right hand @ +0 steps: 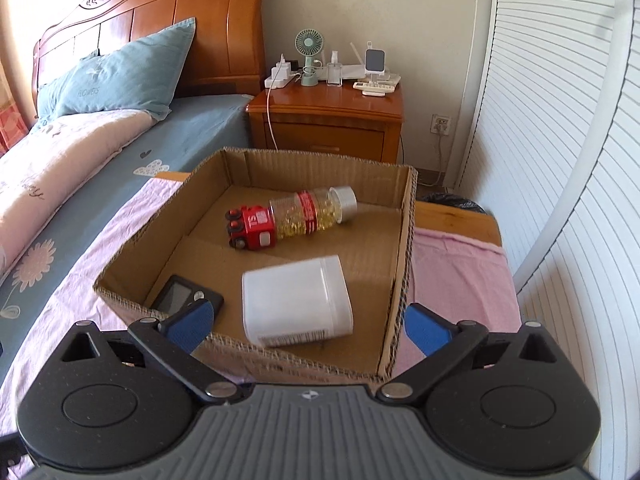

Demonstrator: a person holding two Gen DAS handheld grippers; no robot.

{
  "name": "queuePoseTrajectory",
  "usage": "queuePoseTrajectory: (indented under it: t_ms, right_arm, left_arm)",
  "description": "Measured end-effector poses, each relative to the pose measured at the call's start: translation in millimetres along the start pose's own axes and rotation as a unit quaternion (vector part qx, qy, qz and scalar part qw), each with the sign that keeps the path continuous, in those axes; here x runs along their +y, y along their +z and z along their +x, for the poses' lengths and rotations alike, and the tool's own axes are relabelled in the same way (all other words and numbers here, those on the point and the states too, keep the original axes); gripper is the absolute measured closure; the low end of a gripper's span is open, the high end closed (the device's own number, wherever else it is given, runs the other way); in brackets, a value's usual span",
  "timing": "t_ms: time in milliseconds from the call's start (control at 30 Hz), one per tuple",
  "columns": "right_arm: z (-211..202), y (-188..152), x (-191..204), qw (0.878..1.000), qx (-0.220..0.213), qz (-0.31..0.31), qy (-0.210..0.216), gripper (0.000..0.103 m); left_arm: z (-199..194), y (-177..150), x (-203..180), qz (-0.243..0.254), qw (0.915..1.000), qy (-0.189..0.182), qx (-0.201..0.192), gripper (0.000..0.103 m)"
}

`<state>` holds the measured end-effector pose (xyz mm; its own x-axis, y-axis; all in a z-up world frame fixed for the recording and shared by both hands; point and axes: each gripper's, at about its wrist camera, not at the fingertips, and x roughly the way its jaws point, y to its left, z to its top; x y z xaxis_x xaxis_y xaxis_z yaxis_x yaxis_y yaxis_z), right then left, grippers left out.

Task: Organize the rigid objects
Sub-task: 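Lower the white container into the box and open the right tool, then move both tools back toward the remaining toys on the sheet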

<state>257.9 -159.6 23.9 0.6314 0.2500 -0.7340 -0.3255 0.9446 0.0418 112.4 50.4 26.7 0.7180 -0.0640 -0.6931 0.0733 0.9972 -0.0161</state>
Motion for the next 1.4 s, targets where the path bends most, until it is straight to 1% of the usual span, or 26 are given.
queuePoseTrajectory:
  t_ms: [100,167,333,533,600,733,867,1033,1233,1300,1400]
  right_arm:
    - [-2,-13,-6,1.000,0.007,0.008,0.002,0.000]
    - [-4,-22,-10,1.000,0.013,0.014,0.004,0.000]
    - [-13,-41,-13,1.000,0.009,0.017,-0.001,0.000]
    - [-22,-63,-12,1.000,-0.003,0.020,-0.001,0.000]
    - [-24,-71,-13,1.000,-0.003,0.025,-0.009,0.000]
    - [-29,-88,-17,0.999,-0.004,0.040,-0.028,0.000]
    - [-34,-102,-23,0.997,-0.007,0.061,-0.039,0.000]
    - [-36,-106,-24,0.997,-0.009,0.072,-0.038,0.000]
    - [-34,-106,-22,0.998,-0.004,0.057,-0.037,0.000]
    - [-32,-106,-21,0.998,-0.002,0.048,-0.027,0.000]
    - [-29,-110,-19,1.000,0.001,0.026,0.001,0.000]
  left_arm:
    - [-2,-2,-1,0.011,0.9999,0.006,0.003,0.002]
    - [-3,-5,-1,0.023,0.9997,0.000,0.007,0.002]
    - [-5,-18,-3,0.049,0.9986,-0.021,0.004,0.001]
    - [19,-30,-16,0.047,0.9976,-0.046,0.023,0.001]
    - [30,-33,-23,0.056,0.9964,-0.059,0.025,0.001]
    - [45,-35,-35,0.072,0.9944,-0.069,0.035,0.001]
    - [65,-31,-44,0.081,0.9943,-0.056,0.041,0.001]
    - [88,-28,-48,0.068,0.9962,-0.024,0.048,0.001]
    - [81,-45,-32,0.060,0.9961,-0.005,0.063,0.001]
    - [75,-53,-23,0.051,0.9965,0.003,0.066,0.000]
    - [69,-59,-12,0.036,0.9971,0.009,0.066,0.000]
